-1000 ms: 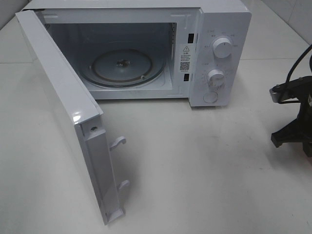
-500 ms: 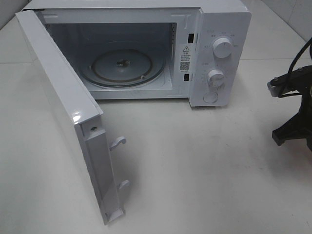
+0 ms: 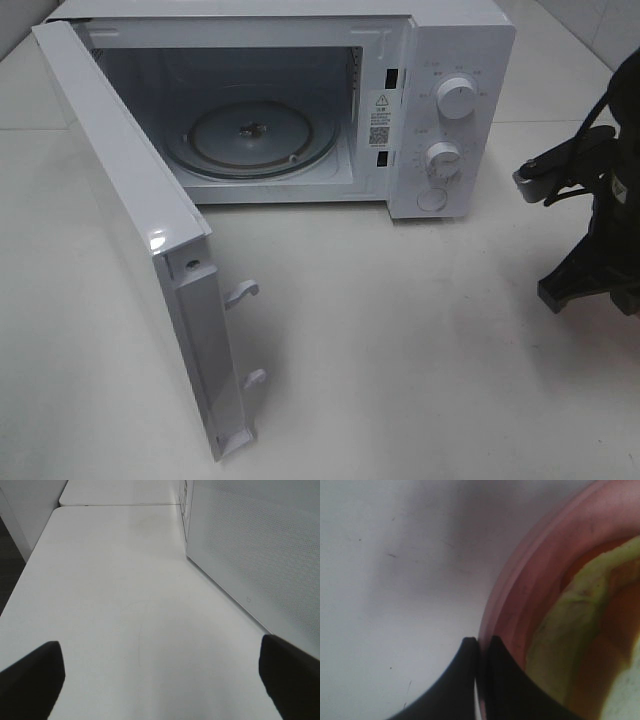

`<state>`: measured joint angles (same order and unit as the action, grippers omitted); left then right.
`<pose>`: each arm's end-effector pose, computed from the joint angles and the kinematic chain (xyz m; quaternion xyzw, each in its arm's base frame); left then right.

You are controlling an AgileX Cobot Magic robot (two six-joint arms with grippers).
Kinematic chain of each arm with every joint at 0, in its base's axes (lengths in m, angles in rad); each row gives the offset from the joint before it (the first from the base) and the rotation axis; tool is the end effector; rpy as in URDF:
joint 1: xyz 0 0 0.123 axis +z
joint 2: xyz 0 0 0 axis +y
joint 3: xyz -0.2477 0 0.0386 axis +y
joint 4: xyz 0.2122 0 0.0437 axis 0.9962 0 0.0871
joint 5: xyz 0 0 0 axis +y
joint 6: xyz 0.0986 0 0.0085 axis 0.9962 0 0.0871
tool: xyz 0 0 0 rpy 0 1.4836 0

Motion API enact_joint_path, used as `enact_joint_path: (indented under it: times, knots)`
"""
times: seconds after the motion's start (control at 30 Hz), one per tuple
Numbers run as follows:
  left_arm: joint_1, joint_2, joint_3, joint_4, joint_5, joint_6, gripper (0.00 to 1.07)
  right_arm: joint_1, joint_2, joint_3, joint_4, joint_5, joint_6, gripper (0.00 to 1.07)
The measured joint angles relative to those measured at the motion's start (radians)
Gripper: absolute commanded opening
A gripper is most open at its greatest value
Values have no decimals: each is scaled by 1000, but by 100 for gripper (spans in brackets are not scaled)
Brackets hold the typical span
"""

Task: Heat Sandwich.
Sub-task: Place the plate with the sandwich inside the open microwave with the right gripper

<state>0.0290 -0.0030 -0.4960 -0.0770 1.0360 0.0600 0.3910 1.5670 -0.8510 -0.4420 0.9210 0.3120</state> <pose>0.0067 -0.0064 0.2578 0.0141 0.8462 -0.0148 0.5324 0.2281 0.0576 0.1717 -0.1692 0.9697 -0.1616 0.0702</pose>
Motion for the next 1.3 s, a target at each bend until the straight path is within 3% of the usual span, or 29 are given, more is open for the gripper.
enact_joint_path:
  times: [0.57,1.3]
  knots:
    - [0,0,0,0,0,0,101,270,-69,0,27,66,0,1]
    - [0,0,0,0,0,0,101,500,-81,0,31,67,-53,0]
